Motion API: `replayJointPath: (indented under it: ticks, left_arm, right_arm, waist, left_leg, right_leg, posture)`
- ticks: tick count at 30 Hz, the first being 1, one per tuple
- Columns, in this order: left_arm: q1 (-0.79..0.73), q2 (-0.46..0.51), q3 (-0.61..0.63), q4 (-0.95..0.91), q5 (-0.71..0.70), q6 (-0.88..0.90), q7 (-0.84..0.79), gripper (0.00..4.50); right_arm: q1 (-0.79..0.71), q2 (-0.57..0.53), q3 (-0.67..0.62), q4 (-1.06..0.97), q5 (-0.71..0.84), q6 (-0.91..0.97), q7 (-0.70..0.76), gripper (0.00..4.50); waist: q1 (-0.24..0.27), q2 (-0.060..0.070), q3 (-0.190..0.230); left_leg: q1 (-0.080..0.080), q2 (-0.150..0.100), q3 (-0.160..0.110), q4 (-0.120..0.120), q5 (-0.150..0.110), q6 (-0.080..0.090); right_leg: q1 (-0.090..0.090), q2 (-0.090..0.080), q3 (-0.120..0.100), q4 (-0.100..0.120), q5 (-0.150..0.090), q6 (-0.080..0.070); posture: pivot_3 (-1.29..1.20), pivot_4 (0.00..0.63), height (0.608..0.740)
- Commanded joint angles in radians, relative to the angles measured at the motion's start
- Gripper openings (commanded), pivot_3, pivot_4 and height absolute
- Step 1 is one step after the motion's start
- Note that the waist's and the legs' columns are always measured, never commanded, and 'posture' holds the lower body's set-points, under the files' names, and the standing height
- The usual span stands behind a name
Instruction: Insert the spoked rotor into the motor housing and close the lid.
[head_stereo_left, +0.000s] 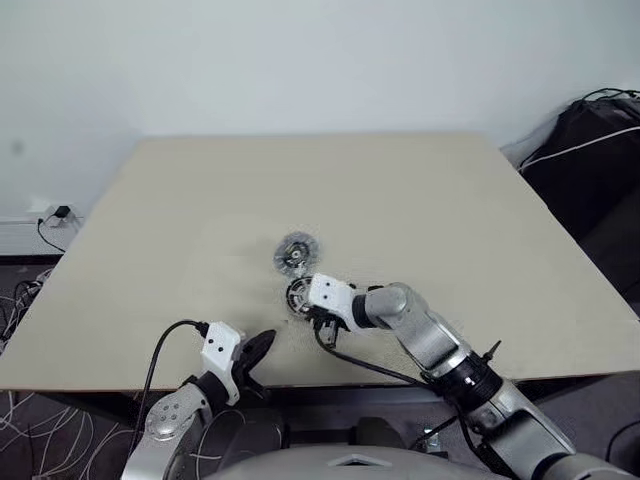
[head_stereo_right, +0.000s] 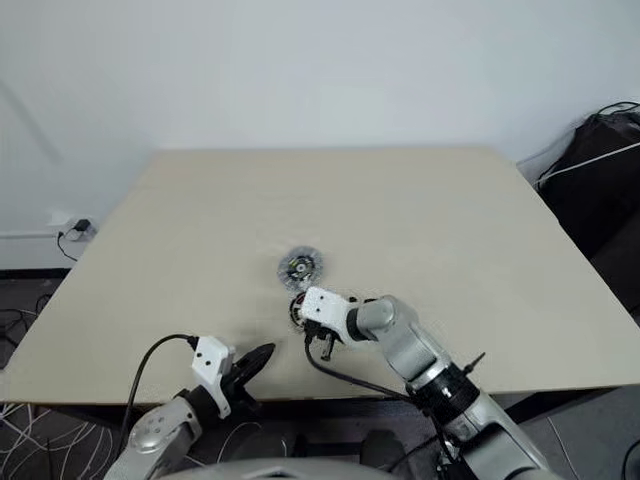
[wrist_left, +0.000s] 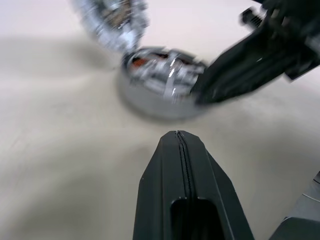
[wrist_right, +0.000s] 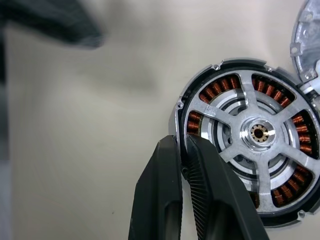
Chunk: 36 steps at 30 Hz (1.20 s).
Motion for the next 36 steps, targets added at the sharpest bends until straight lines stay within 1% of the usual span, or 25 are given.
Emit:
replayJointPath:
  ticks: [1, 4, 8, 12, 13, 16, 23, 28, 29, 30, 33, 35, 36]
  left_arm:
    - [-0.010, -0.006, -0.008, -0.013, 0.001, -0.025, -0.006, 0.00]
    - [-0.020, -0.008, -0.009, -0.013, -0.002, -0.015, -0.006, 0.00]
    - [-0.032, -0.003, -0.010, -0.013, -0.006, -0.003, -0.011, 0.00]
    - [-0.040, 0.000, -0.012, -0.014, -0.006, 0.004, -0.016, 0.00]
    - [-0.041, 0.001, -0.012, -0.014, -0.006, 0.005, -0.017, 0.00]
    - [-0.043, 0.003, -0.013, -0.018, -0.005, 0.009, -0.020, 0.00]
    - [-0.037, 0.008, -0.009, -0.028, -0.005, 0.017, -0.017, 0.00]
    - [-0.025, 0.007, -0.010, -0.034, -0.004, 0.019, -0.013, 0.00]
    - [-0.024, 0.006, -0.010, -0.036, -0.004, 0.020, -0.012, 0.00]
    - [-0.024, 0.006, -0.010, -0.037, -0.004, 0.021, -0.012, 0.00]
    - [-0.025, 0.006, -0.009, -0.035, -0.004, 0.020, -0.012, 0.00]
    - [-0.026, 0.006, -0.009, -0.033, -0.004, 0.020, -0.013, 0.00]
    - [-0.027, 0.005, -0.010, -0.031, -0.004, 0.019, -0.013, 0.00]
  right_arm:
    - [0.051, -0.052, -0.067, -0.200, 0.031, 0.105, -0.018, 0.00]
    - [0.097, -0.083, -0.081, -0.287, 0.055, 0.183, -0.032, 0.00]
    - [0.154, -0.080, -0.124, -0.403, 0.112, 0.317, -0.065, 0.00]
    - [0.174, 0.022, -0.184, -0.470, 0.166, 0.473, -0.158, 0.00]
    - [0.173, 0.061, -0.198, -0.472, 0.171, 0.514, -0.191, 0.00]
    - [0.166, 0.126, -0.197, -0.462, 0.178, 0.575, -0.272, 0.00]
    - [0.141, 0.246, -0.203, -0.371, 0.207, 0.596, -0.408, 0.00]
    - [0.110, 0.331, -0.218, -0.276, 0.248, 0.563, -0.452, 0.00]
    - [0.101, 0.345, -0.220, -0.257, 0.257, 0.556, -0.457, 0.70]
    - [0.094, 0.353, -0.219, -0.244, 0.264, 0.548, -0.461, 0.94]
    - [0.072, 0.407, -0.237, -0.226, 0.295, 0.509, -0.473, 1.92]
    - [0.055, 0.410, -0.225, -0.232, 0.301, 0.441, -0.469, 2.55]
    - [0.046, 0.396, -0.215, -0.243, 0.305, 0.399, -0.454, 2.55]
  waist:
    - [0.007, 0.000, 0.000]
    - [0.010, 0.000, 0.000]
    - [0.006, 0.001, 0.001]
    - [0.004, -0.001, 0.002]
    - [0.004, 0.000, 0.002]
    - [0.005, 0.000, 0.002]
    - [0.003, 0.000, 0.002]
    - [-0.016, 0.001, 0.002]
    - [-0.020, 0.001, 0.002]
    - [-0.022, 0.001, 0.002]
    - [-0.023, 0.002, 0.002]
    - [-0.025, 0.002, 0.002]
    - [-0.026, 0.002, 0.002]
  left_leg:
    - [-0.001, 0.000, 0.000, 0.000, 0.000, 0.000]
    - [-0.001, 0.000, 0.000, -0.001, 0.000, 0.000]
    - [-0.001, 0.001, 0.000, -0.001, 0.000, 0.000]
    - [-0.001, 0.001, 0.001, -0.001, 0.000, 0.000]
    - [-0.001, 0.002, 0.000, -0.001, 0.000, 0.000]
    - [-0.001, 0.002, 0.001, -0.001, 0.000, 0.000]
    - [-0.002, 0.001, 0.001, -0.001, 0.000, 0.000]
    - [-0.001, 0.001, 0.000, -0.001, 0.000, 0.000]
    - [-0.001, 0.001, 0.000, -0.001, 0.000, 0.000]
    - [-0.001, 0.001, 0.000, -0.001, 0.000, 0.000]
    - [0.000, 0.001, 0.000, -0.001, 0.000, 0.000]
    - [0.000, 0.001, 0.000, -0.002, 0.000, 0.000]
    - [-0.001, 0.001, 0.000, -0.002, 0.000, 0.000]
  right_leg:
    - [0.000, 0.000, 0.000, 0.000, 0.000, 0.000]
    - [-0.001, -0.002, 0.000, -0.001, -0.001, 0.000]
    - [-0.002, -0.003, 0.000, 0.000, -0.001, 0.000]
    - [-0.002, -0.003, 0.000, -0.001, -0.001, 0.000]
    - [-0.002, -0.003, 0.000, 0.000, -0.001, 0.000]
    - [-0.002, -0.003, 0.000, 0.000, -0.001, 0.000]
    - [-0.002, -0.003, 0.000, 0.000, 0.000, 0.000]
    - [-0.002, -0.002, 0.001, 0.001, 0.000, 0.000]
    - [-0.002, -0.002, 0.001, 0.001, 0.000, 0.000]
    - [-0.002, -0.002, 0.001, 0.001, 0.000, 0.000]
    - [-0.002, -0.001, 0.000, 0.001, 0.000, 0.000]
    - [-0.003, -0.001, 0.000, 0.001, 0.000, -0.001]
    - [-0.003, -0.001, 0.000, 0.001, 0.000, 0.000]
  posture:
    - [0.00, 0.000, 0.740]
    - [0.00, 0.000, 0.740]
    - [0.00, 0.000, 0.740]
    - [0.00, 0.000, 0.740]
    - [0.00, 0.000, 0.740]
    - [0.00, 0.000, 0.740]
    - [0.00, 0.000, 0.740]
    - [0.00, 0.000, 0.740]
    - [0.00, 0.000, 0.740]
    - [0.00, 0.000, 0.740]
    - [0.00, 0.000, 0.740]
    - [0.00, 0.000, 0.740]
    - [0.00, 0.000, 0.740]
